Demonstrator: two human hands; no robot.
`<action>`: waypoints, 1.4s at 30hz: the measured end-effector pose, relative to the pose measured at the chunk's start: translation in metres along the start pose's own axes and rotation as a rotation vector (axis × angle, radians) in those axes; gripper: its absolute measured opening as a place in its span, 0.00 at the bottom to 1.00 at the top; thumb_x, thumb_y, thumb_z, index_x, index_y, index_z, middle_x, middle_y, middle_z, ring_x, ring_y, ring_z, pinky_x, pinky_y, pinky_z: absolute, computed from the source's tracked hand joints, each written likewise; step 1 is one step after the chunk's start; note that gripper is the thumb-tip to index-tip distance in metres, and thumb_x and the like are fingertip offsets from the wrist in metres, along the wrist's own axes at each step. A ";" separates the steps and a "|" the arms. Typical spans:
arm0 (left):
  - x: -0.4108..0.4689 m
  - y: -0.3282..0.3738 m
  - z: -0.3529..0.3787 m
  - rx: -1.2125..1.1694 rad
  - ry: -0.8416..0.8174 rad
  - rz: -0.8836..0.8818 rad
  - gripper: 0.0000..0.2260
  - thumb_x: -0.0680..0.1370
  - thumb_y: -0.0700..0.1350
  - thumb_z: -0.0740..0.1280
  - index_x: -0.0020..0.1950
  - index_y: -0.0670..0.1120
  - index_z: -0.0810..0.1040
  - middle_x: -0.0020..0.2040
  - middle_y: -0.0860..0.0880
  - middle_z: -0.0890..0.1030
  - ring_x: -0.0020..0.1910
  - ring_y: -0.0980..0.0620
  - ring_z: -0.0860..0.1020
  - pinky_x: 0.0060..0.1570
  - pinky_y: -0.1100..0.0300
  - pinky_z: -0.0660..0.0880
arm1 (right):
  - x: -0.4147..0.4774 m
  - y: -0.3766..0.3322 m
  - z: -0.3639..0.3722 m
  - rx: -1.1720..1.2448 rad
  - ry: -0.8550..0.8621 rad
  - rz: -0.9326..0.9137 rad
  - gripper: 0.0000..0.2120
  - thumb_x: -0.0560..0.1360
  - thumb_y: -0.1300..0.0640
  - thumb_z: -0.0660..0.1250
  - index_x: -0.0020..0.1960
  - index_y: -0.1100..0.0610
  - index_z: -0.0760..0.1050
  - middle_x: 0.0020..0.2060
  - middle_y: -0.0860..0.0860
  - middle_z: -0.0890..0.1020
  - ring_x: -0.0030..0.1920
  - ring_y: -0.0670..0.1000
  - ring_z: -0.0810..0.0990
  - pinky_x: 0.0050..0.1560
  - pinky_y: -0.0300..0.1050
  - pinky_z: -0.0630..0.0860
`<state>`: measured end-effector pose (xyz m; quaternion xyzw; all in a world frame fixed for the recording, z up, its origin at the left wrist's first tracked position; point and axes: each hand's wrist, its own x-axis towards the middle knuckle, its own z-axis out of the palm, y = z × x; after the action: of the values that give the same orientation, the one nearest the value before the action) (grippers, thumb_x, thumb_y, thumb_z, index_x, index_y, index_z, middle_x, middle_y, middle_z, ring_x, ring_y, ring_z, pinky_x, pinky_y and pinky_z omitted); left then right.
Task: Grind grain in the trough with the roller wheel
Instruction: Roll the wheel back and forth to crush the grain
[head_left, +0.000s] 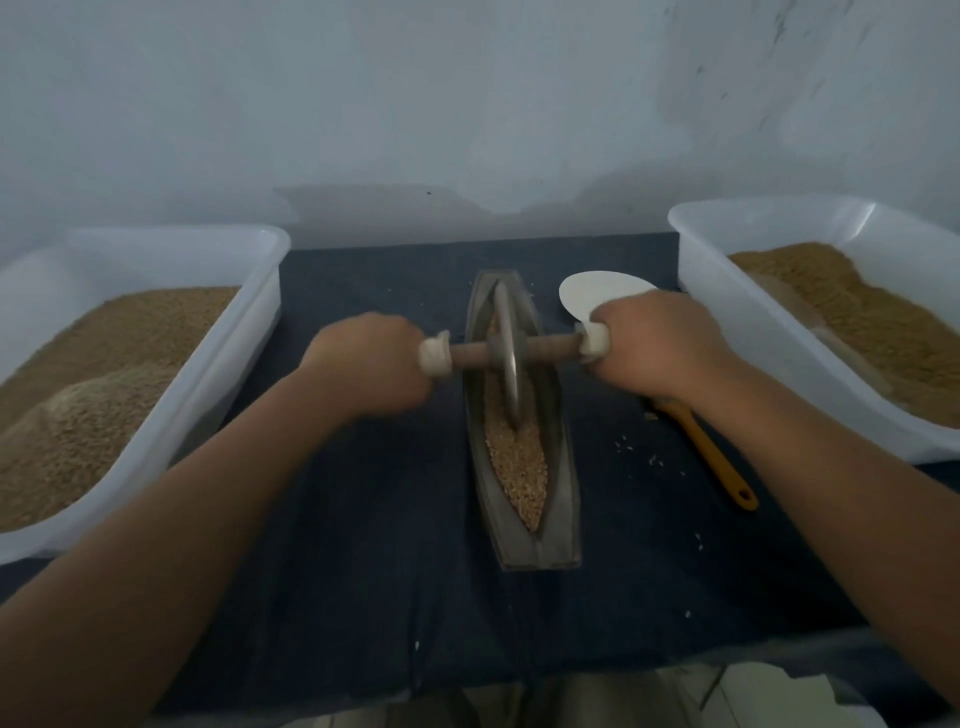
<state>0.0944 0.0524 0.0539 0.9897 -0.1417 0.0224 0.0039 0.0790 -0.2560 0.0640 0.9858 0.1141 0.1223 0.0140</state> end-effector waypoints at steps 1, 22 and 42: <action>0.015 0.001 -0.004 0.007 0.032 -0.037 0.13 0.72 0.60 0.66 0.35 0.51 0.75 0.35 0.53 0.79 0.34 0.51 0.77 0.35 0.56 0.73 | 0.015 0.000 0.000 -0.006 0.008 0.025 0.12 0.70 0.41 0.68 0.35 0.48 0.72 0.31 0.45 0.75 0.32 0.47 0.73 0.31 0.44 0.68; 0.027 0.013 -0.026 0.090 0.043 -0.010 0.14 0.73 0.61 0.65 0.39 0.51 0.76 0.38 0.51 0.79 0.37 0.46 0.78 0.40 0.53 0.76 | 0.025 0.001 0.005 0.009 -0.116 0.105 0.11 0.74 0.46 0.67 0.37 0.50 0.73 0.35 0.46 0.77 0.36 0.50 0.76 0.38 0.48 0.75; -0.030 0.004 -0.009 0.081 -0.006 0.117 0.11 0.69 0.58 0.65 0.36 0.52 0.76 0.32 0.56 0.75 0.33 0.51 0.77 0.33 0.58 0.70 | -0.030 0.004 -0.010 0.072 -0.292 0.009 0.15 0.66 0.36 0.63 0.36 0.47 0.77 0.29 0.46 0.79 0.31 0.44 0.78 0.31 0.45 0.73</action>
<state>0.0645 0.0573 0.0617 0.9790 -0.1984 0.0256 -0.0379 0.0489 -0.2666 0.0667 0.9935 0.1107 -0.0265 -0.0054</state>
